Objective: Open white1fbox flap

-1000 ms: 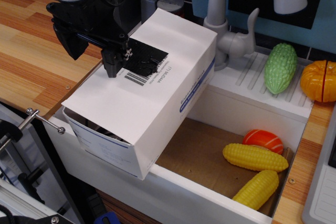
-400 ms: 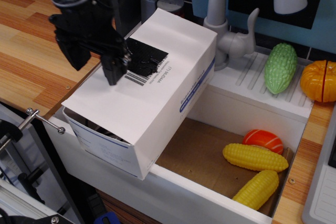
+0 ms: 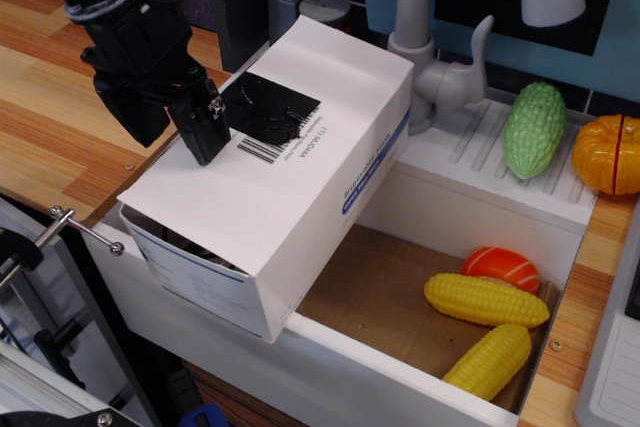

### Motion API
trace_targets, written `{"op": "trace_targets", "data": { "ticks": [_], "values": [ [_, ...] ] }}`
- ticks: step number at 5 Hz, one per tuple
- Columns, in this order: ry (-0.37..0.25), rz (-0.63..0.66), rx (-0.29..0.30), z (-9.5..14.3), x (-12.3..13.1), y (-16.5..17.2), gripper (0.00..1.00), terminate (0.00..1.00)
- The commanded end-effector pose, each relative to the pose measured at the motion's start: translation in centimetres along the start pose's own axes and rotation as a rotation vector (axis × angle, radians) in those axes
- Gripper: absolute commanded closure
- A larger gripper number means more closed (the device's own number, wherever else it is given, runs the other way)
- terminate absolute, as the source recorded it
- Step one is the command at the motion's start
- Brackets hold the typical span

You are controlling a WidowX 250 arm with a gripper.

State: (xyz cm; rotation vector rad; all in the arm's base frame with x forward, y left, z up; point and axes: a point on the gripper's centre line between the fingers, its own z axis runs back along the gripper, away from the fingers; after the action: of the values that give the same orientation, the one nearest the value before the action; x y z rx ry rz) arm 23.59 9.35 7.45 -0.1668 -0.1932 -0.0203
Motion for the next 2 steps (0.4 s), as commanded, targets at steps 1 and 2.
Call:
{"op": "trace_targets", "data": {
  "ticks": [1, 2],
  "values": [
    [-0.057, 0.023, -0.108, 0.2, 0.8, -0.6, 0.00, 0.00],
    [-0.070, 0.014, -0.159, 0.4, 0.9, -2.4, 0.00, 0.00]
  ]
}}
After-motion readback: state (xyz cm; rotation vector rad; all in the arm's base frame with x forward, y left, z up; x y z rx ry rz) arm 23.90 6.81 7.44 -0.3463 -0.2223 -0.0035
